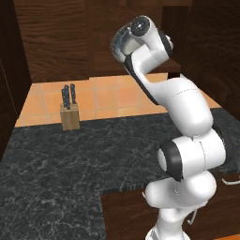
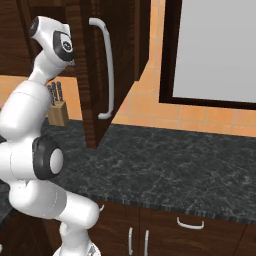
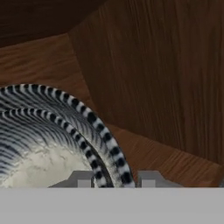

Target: Pick up the bowls on the counter and stack them on top of one another in the open cabinet. Place the smaller bowl on top of the larger bowl.

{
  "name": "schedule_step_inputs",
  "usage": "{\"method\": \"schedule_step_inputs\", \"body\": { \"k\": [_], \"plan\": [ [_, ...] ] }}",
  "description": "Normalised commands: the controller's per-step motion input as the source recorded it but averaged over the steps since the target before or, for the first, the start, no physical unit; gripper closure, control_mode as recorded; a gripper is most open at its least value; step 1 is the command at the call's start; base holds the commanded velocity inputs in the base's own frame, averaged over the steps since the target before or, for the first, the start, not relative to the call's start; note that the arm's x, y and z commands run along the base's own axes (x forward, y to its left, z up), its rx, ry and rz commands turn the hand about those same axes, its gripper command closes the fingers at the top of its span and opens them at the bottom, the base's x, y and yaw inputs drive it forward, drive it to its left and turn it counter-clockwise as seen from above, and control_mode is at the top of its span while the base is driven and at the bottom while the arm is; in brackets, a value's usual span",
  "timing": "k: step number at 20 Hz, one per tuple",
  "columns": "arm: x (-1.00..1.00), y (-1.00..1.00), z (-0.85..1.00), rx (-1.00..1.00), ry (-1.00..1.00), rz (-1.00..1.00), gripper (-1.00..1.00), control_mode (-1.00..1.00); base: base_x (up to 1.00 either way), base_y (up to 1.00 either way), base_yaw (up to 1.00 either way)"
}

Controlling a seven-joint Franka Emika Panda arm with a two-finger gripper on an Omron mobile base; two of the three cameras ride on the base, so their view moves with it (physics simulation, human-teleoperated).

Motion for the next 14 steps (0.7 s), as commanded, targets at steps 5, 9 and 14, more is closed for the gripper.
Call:
{"method": "schedule_step_inputs", "body": {
  "k": [5, 9, 14],
  "plan": [
    [0.23, 0.00, -0.52, 0.00, 0.10, -0.07, 1.00, -1.00, 0.00, 0.00, 0.00],
    [0.00, 0.00, -0.29, 0.00, 0.07, -0.01, 1.00, -1.00, 0.00, 0.00, 0.00],
    [0.00, 0.00, -0.16, 0.00, 0.08, 0.00, 1.00, -1.00, 0.00, 0.00, 0.00]
  ]
}}
